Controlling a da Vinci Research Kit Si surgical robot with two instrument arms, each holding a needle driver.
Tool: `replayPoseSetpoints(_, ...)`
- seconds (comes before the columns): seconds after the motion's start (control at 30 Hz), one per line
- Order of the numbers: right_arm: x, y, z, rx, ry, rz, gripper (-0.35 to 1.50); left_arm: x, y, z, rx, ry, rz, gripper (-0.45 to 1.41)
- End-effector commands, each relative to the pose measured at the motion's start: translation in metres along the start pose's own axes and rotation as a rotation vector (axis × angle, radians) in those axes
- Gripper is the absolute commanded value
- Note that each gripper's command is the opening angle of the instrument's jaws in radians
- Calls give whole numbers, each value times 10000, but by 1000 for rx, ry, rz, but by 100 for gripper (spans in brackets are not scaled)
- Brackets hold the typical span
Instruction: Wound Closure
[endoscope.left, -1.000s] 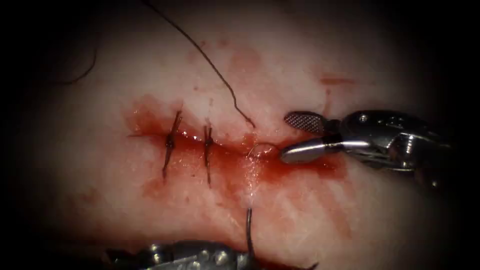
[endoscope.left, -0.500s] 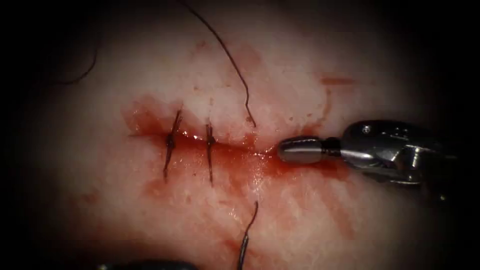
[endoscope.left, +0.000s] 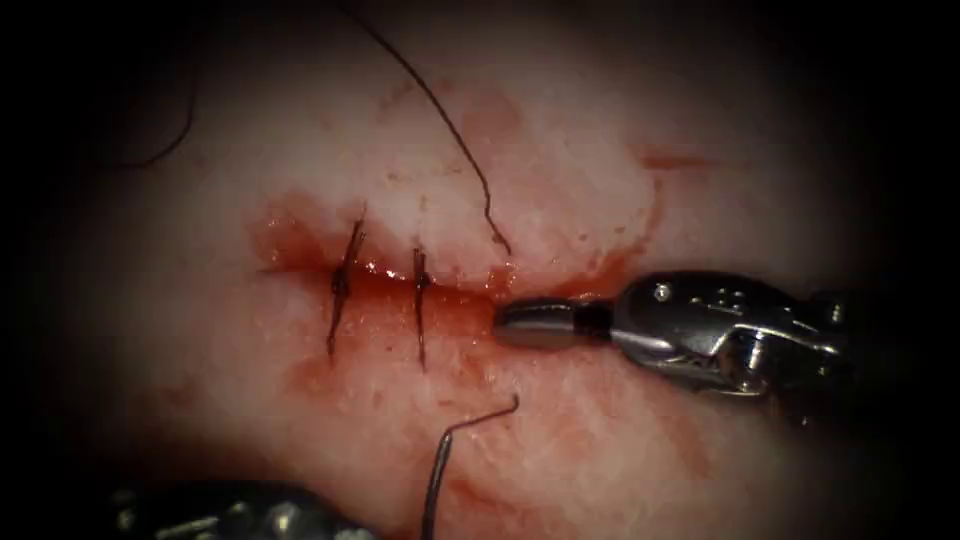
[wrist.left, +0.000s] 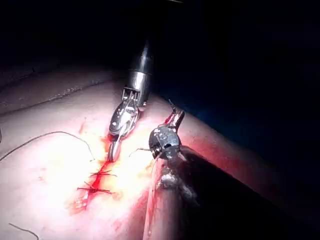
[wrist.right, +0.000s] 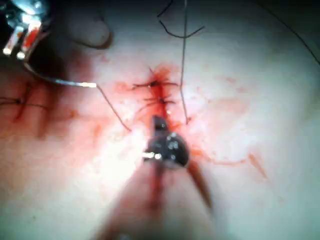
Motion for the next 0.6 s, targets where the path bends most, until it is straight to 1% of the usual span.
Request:
replayPoseSetpoints(0.03,-9,0,12,0,-22,-7,-35,-2,-2,2,1,3,3,-45)
replayPoseSetpoints(0.13,-21,3,15,-12,-51,-20,-35,5,2,-5,1,4,3,-45)
replayPoseSetpoints(0.3,-34,3,20,-1,-68,-27,-35,17,8,-14,5,12,16,-45)
replayPoseSetpoints(0.53,-36,2,19,-4,-92,-31,-35,33,11,-34,24,26,30,-45)
replayPoseSetpoints(0.6,-35,3,19,-3,-92,-31,-35,34,11,-35,24,26,29,-45)
